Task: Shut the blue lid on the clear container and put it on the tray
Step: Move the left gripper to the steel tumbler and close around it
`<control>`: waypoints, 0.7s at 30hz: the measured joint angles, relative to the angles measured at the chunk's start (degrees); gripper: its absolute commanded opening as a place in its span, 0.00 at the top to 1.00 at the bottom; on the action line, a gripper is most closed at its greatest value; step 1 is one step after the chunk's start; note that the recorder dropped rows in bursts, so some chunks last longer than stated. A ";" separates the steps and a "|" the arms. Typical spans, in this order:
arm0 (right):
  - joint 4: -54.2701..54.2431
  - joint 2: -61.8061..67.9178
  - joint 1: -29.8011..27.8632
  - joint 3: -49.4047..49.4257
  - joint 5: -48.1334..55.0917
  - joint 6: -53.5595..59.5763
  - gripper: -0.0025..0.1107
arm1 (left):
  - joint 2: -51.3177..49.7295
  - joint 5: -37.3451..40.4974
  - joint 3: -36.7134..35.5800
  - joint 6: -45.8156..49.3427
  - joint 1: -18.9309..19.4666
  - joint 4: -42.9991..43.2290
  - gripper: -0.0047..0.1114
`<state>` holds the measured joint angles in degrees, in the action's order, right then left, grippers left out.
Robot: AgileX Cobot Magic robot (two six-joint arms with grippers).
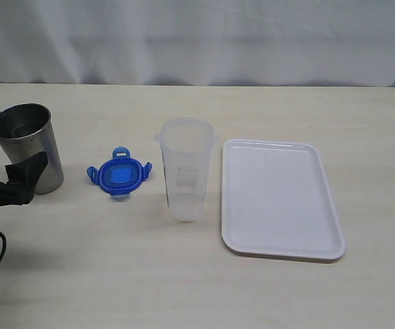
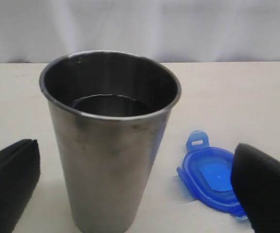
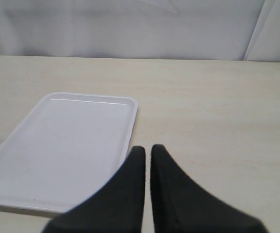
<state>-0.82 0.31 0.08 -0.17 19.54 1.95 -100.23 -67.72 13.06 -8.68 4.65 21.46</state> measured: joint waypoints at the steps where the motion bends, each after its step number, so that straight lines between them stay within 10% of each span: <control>1: 0.00 0.00 0.00 0.00 0.00 0.00 0.94 | -0.70 0.00 0.32 0.00 0.00 -0.30 0.05; 21: 0.00 0.00 0.00 0.00 0.00 0.00 0.94 | -11.51 -1.09 5.31 -0.67 0.00 -1.65 0.05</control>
<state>-0.82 0.31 0.08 -0.17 19.54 1.95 -111.74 -68.81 18.37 -9.35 4.65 19.81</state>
